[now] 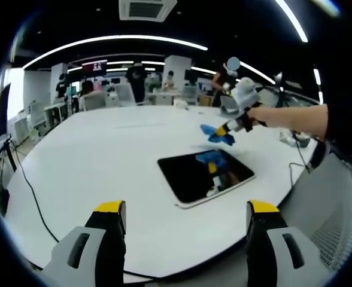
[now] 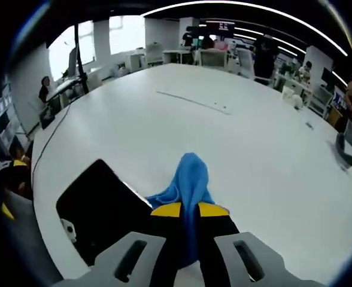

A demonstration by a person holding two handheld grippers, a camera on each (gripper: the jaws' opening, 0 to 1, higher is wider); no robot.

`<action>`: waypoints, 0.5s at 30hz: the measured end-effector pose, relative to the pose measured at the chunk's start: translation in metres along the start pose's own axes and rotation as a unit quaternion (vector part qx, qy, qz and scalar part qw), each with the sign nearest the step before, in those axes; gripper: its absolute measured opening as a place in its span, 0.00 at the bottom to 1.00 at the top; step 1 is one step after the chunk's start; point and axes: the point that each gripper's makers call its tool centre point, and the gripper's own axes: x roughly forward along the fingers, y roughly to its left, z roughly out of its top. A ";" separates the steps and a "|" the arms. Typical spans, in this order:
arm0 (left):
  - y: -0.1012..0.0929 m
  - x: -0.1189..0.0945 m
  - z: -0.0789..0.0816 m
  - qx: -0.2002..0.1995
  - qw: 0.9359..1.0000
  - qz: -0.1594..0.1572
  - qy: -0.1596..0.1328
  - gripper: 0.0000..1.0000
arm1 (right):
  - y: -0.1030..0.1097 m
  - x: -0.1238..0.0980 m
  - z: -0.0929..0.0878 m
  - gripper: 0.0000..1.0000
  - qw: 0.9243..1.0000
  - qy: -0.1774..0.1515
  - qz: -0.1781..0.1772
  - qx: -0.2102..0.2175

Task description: Wipe the mirror surface with the cleaning cloth until all visible marks leave the cleaned area.

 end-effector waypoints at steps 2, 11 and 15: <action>0.000 0.000 0.000 0.000 1.000 0.000 0.000 0.83 | 0.001 -0.002 -0.002 0.03 1.000 0.001 -0.001 0.002; -0.001 -0.001 0.000 0.000 1.000 0.000 0.001 0.82 | -0.014 -0.022 -0.003 0.03 1.000 -0.002 -0.025 0.006; -0.002 -0.001 -0.001 0.001 1.000 -0.002 0.003 0.82 | -0.025 -0.035 -0.004 0.03 0.999 -0.011 -0.032 0.022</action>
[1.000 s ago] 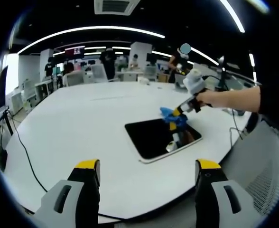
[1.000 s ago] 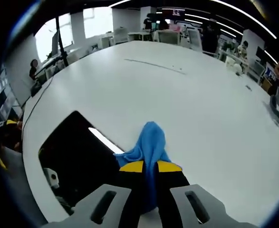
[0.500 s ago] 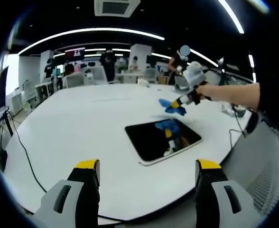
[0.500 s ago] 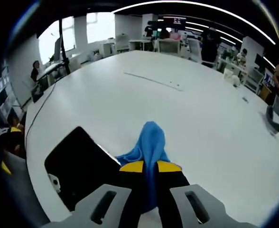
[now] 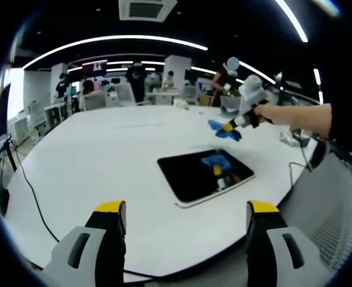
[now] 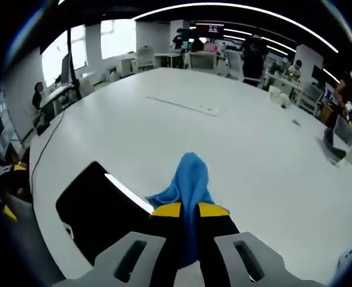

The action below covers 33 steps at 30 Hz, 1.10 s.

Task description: Wipe the mirror surface with the cleaning cloth until all visible marks leave the cleaned area.

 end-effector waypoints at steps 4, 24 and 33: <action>0.000 -0.001 0.000 -0.001 1.000 0.001 -0.002 0.82 | -0.006 -0.011 0.002 0.03 1.000 -0.007 -0.003 0.008; -0.001 -0.001 -0.002 -0.001 1.000 -0.004 0.004 0.80 | -0.013 -0.051 -0.012 0.03 1.000 -0.011 0.001 0.010; -0.001 -0.002 -0.002 -0.002 1.000 -0.005 0.001 0.80 | -0.008 -0.054 -0.045 0.03 1.000 0.005 0.001 0.010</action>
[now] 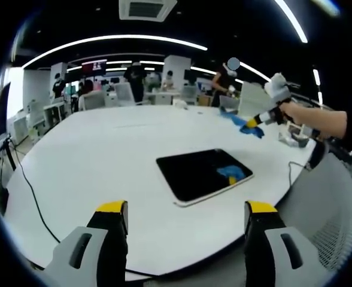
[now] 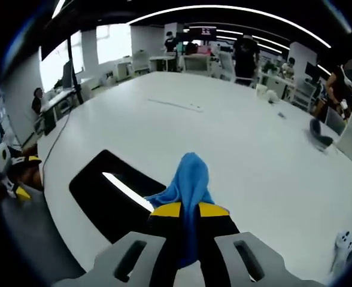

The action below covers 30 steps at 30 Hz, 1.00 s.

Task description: Wipe the mirror surface with the cleaning cloth until all visible marks leave the cleaned area.

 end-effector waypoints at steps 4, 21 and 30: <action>-0.001 0.000 -0.001 0.000 1.000 -0.001 0.002 0.80 | 0.007 0.003 -0.017 0.03 1.000 0.014 0.006 0.000; 0.001 0.000 -0.001 -0.001 1.000 0.003 0.004 0.80 | 0.024 0.019 -0.065 0.04 0.997 0.077 0.019 -0.001; 0.000 0.001 -0.002 0.001 1.000 0.001 0.006 0.79 | 0.012 0.021 -0.083 0.04 0.995 0.099 0.003 -0.004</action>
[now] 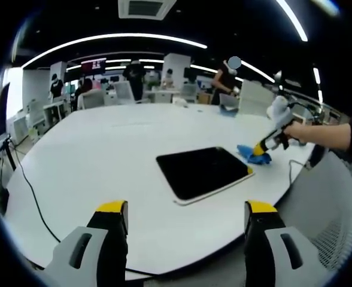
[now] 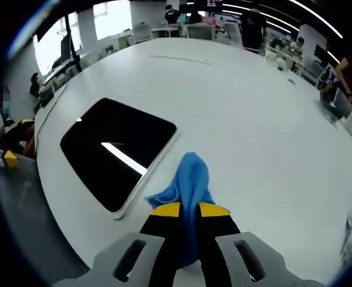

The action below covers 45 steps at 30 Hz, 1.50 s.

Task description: Wipe the mirror surface with the cleaning cloth until all visible marks leave the cleaned area.

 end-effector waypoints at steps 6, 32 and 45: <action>0.000 0.001 0.000 0.001 1.000 0.000 0.001 0.79 | -0.005 0.002 -0.004 0.11 1.000 0.002 -0.012 -0.021; 0.002 -0.001 0.002 0.004 1.000 0.007 -0.006 0.79 | 0.008 -0.044 0.032 0.18 0.996 -0.091 -0.004 0.004; 0.003 -0.001 0.003 0.003 1.000 0.009 -0.009 0.79 | 0.017 -0.083 -0.013 0.18 0.993 -0.107 -0.039 -0.001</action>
